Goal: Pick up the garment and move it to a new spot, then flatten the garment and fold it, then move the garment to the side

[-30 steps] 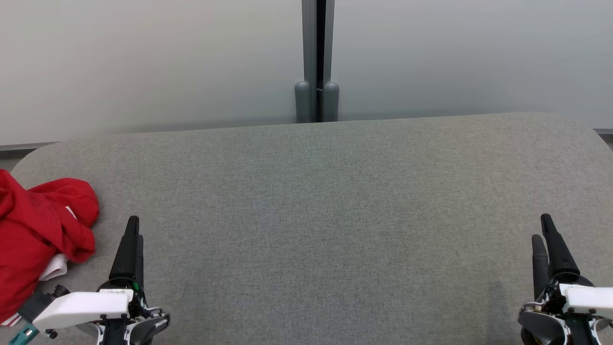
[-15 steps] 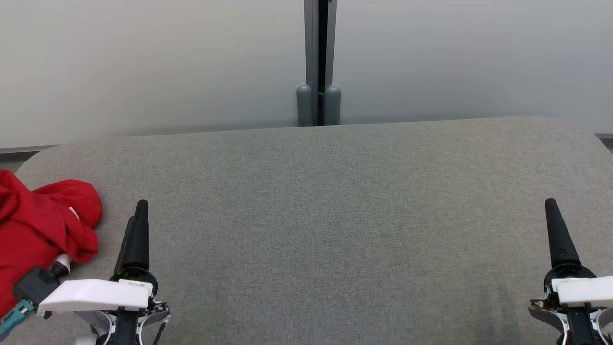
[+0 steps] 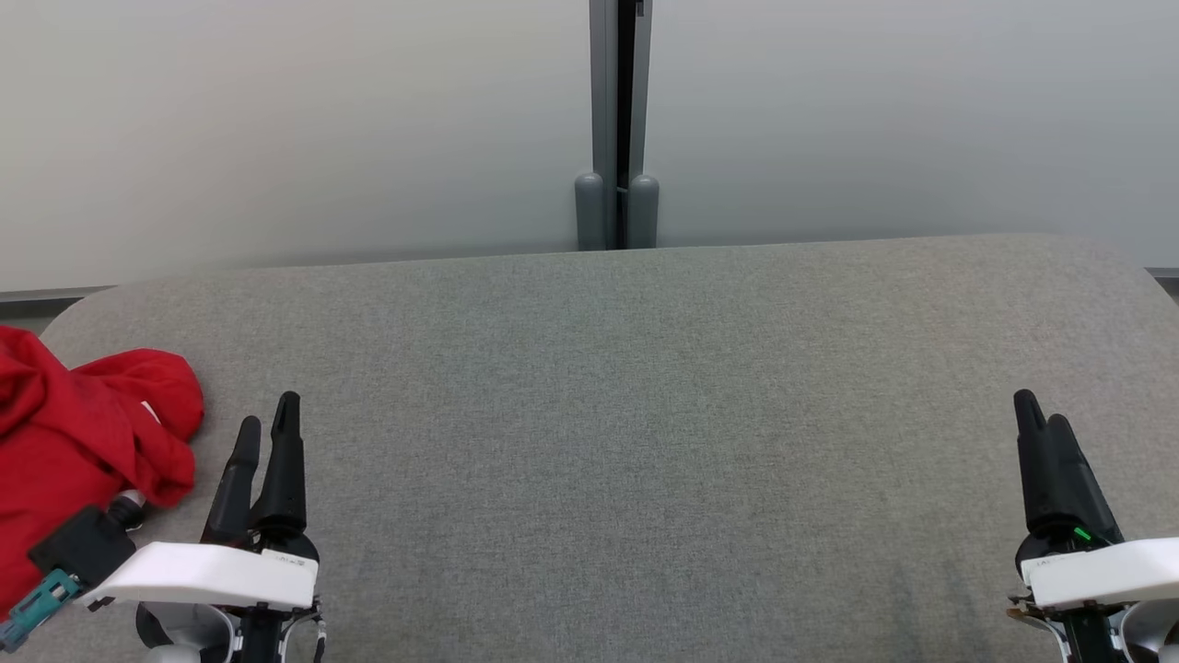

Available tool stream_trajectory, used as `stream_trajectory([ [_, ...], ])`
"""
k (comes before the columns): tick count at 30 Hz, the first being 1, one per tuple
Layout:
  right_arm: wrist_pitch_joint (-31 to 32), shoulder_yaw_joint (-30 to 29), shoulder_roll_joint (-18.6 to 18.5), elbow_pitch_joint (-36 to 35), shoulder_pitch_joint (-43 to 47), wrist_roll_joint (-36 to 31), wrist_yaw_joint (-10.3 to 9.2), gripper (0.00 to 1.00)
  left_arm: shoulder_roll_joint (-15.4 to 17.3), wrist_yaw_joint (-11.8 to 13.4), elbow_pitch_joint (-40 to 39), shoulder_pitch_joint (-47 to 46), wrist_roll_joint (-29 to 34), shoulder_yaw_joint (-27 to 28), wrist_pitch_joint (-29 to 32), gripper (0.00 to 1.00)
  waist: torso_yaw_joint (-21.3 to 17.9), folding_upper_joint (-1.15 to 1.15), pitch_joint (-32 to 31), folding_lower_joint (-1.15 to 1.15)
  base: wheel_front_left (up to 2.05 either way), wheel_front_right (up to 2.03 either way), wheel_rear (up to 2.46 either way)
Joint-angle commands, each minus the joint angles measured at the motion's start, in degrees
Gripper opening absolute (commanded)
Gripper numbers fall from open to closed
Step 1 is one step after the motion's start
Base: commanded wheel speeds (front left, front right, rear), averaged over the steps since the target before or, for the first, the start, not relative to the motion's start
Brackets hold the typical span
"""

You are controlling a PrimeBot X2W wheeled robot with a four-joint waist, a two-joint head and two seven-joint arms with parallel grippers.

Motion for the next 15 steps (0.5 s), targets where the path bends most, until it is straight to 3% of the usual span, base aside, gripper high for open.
stream_trajectory([
  [1,-0.1,0.2,-1.0,-1.1,0.1,-3.1,0.01,1.0,0.8,0.2,-0.9,-0.4,2.9,-0.1,-0.7,1.0,0.0,0.0,-0.1,0.0,0.0,0.0,0.0],
  [15,-1.4,2.0,-1.2,-0.5,2.0,-12.8,0.01,1.0,2.1,1.1,-0.5,1.9,15.0,-0.9,-3.0,1.0,0.4,0.0,-0.9,0.0,0.0,0.0,0.0],
])
